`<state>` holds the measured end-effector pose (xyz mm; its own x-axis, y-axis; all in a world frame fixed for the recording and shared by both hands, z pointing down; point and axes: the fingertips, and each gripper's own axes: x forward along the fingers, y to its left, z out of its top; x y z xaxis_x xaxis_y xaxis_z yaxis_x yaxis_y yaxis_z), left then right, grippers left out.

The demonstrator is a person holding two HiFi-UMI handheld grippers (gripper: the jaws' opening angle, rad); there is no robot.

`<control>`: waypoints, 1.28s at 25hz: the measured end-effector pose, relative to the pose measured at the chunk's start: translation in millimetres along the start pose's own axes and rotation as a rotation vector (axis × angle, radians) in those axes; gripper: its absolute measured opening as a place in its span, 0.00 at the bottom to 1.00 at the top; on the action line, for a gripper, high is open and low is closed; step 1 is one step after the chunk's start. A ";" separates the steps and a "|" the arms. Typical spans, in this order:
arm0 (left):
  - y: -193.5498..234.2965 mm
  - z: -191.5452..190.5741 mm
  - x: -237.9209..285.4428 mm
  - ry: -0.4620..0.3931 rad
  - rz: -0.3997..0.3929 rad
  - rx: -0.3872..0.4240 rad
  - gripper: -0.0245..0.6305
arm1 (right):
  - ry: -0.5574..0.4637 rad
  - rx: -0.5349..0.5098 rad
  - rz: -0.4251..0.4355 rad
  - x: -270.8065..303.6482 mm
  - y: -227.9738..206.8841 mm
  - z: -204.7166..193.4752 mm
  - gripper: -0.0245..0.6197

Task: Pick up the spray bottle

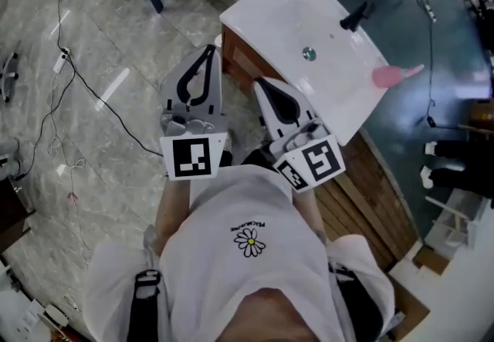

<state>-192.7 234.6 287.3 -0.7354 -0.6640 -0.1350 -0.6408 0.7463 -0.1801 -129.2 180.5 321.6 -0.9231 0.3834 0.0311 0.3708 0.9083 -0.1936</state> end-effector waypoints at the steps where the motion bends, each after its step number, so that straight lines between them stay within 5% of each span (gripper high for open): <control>1: 4.0 -2.7 3.9 0.001 0.002 -0.009 0.07 | 0.010 0.003 -0.004 3.9 -1.6 -2.5 0.08; 14: 22.2 -20.0 25.6 0.049 0.031 -0.018 0.07 | 0.025 0.075 -0.018 30.4 -38.9 -7.5 0.08; 20: 18.8 -7.7 51.4 0.004 0.034 -0.096 0.07 | -0.018 0.044 -0.044 24.0 -64.4 11.1 0.08; 32: -112.0 19.6 128.6 -0.058 -0.250 -0.092 0.07 | -0.120 0.041 -0.351 -69.0 -169.2 34.7 0.08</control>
<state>-211.2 64.7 271.0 -0.5395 -0.8280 -0.1531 -0.8204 0.5578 -0.1259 -131.8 -5.4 318.1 -0.9996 0.0257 -0.0122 0.0278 0.9726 -0.2306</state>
